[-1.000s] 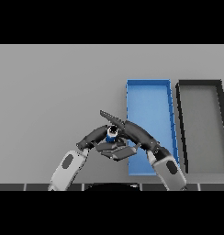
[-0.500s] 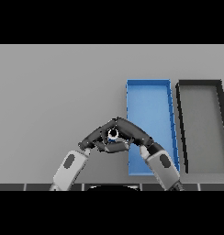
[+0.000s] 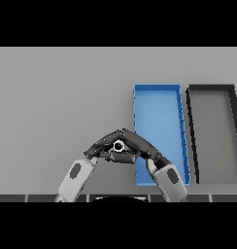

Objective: Pick up the blue pipe and place it into the blue bin.

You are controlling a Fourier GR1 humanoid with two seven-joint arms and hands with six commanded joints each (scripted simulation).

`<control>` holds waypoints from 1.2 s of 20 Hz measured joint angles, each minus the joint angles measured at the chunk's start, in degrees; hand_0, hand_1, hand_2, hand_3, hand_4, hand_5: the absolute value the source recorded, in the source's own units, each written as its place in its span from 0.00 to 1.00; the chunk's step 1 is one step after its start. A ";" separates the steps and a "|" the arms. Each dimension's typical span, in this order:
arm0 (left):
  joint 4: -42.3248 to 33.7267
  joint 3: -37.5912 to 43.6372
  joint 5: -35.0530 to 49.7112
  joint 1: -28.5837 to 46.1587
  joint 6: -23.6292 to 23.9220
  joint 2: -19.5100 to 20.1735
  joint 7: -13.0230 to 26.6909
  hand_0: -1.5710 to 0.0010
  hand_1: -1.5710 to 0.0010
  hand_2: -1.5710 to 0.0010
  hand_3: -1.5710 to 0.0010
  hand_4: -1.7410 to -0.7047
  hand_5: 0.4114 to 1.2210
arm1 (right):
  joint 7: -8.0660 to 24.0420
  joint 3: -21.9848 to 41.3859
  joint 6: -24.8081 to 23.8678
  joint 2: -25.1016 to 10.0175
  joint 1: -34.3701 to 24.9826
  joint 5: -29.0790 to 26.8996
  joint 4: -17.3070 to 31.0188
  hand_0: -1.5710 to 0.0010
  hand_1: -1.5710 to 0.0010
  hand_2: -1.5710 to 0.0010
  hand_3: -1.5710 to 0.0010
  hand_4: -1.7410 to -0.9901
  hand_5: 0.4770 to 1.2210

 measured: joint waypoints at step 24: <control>1.54 2.26 -3.77 -0.14 -2.59 0.67 11.98 0.99 0.99 0.99 1.00 0.74 0.10 | 2.72 -7.50 2.24 9.29 -3.78 -0.50 -2.08 0.00 0.00 0.00 0.00 0.33 1.00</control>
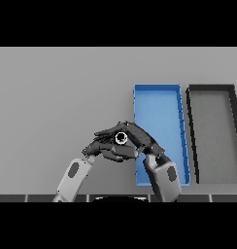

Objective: Pick up the blue pipe and place it into the blue bin.

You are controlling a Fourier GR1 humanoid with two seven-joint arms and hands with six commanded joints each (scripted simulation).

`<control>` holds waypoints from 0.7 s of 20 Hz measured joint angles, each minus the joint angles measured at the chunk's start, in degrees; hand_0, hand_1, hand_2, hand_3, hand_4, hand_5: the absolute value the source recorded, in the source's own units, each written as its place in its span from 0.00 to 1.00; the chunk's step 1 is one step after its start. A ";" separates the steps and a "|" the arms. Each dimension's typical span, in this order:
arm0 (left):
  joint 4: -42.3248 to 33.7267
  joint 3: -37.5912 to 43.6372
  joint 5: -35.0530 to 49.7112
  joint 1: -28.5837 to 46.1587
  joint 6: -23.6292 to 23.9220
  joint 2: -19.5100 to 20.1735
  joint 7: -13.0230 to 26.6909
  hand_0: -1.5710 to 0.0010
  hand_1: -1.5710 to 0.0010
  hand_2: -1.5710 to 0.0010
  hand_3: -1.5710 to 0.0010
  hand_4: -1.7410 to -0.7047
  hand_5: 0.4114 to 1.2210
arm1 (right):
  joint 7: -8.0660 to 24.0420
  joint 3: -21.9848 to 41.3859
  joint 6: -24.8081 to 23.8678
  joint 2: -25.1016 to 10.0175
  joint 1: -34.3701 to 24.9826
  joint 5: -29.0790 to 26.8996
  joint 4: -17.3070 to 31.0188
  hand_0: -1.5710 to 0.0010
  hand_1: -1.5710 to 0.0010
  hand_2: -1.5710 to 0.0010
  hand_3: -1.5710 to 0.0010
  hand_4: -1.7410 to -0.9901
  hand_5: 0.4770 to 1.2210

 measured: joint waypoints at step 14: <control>-3.39 -0.08 0.09 2.16 -0.01 1.58 -0.53 1.00 1.00 1.00 1.00 0.76 0.07 | 9.78 -25.42 -15.76 -16.04 -24.69 -13.55 3.55 0.00 0.00 0.00 0.00 0.32 1.00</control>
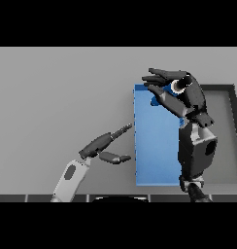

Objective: Pick up the blue pipe and place it into the blue bin.

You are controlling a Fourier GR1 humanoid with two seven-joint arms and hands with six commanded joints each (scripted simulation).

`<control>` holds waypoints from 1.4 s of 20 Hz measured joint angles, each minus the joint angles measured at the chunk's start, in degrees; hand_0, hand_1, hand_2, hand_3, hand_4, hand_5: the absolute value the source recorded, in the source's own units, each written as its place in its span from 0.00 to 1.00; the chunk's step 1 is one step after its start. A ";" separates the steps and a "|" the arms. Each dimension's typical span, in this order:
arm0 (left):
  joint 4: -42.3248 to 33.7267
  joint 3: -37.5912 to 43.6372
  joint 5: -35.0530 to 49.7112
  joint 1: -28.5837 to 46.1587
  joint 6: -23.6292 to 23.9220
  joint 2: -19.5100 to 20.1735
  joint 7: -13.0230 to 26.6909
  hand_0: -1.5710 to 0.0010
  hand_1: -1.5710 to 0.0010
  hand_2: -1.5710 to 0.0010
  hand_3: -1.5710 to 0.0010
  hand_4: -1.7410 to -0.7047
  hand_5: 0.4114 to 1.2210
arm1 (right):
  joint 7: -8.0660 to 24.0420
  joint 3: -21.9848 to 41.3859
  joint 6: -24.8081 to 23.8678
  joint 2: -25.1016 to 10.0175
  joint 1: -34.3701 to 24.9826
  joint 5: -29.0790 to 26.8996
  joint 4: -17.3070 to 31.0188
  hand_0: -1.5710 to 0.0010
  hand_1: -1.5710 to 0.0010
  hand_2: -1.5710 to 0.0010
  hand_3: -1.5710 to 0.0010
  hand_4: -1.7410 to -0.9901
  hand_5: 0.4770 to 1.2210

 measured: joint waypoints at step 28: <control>0.50 0.49 -1.85 -1.43 1.99 0.44 -2.18 1.00 1.00 1.00 1.00 0.79 0.10 | 0.01 30.73 -41.74 -32.46 33.90 -23.84 12.26 0.14 0.18 0.21 0.77 0.25 0.91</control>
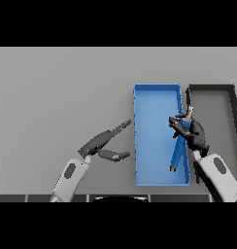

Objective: Pick up the blue pipe and place it into the blue bin.

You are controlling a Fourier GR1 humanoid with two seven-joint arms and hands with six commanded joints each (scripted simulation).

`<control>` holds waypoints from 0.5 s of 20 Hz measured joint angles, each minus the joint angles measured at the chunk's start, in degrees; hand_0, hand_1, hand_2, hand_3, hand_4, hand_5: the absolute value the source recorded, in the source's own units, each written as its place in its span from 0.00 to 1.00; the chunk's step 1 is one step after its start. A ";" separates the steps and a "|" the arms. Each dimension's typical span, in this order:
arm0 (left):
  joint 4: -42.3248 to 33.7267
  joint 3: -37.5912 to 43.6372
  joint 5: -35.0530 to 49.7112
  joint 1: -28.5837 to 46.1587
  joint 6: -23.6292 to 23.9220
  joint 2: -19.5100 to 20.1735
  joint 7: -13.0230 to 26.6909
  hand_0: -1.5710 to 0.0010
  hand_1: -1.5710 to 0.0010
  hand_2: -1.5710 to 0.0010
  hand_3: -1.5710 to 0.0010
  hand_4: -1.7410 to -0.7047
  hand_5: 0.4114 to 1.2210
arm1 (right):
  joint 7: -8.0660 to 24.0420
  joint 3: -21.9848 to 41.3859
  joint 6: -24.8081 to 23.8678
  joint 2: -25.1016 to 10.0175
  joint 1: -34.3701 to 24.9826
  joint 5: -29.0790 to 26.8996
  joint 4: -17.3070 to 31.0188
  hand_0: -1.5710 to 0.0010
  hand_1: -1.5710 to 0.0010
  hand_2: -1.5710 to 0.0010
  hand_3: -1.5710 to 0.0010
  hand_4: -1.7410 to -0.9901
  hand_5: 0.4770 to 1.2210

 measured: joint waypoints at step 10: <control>0.37 0.29 0.02 0.44 -0.01 0.36 -0.14 1.00 1.00 1.00 1.00 0.79 0.11 | 0.02 18.66 0.46 -14.36 -9.78 -4.09 2.99 0.91 0.91 0.92 0.98 0.71 0.48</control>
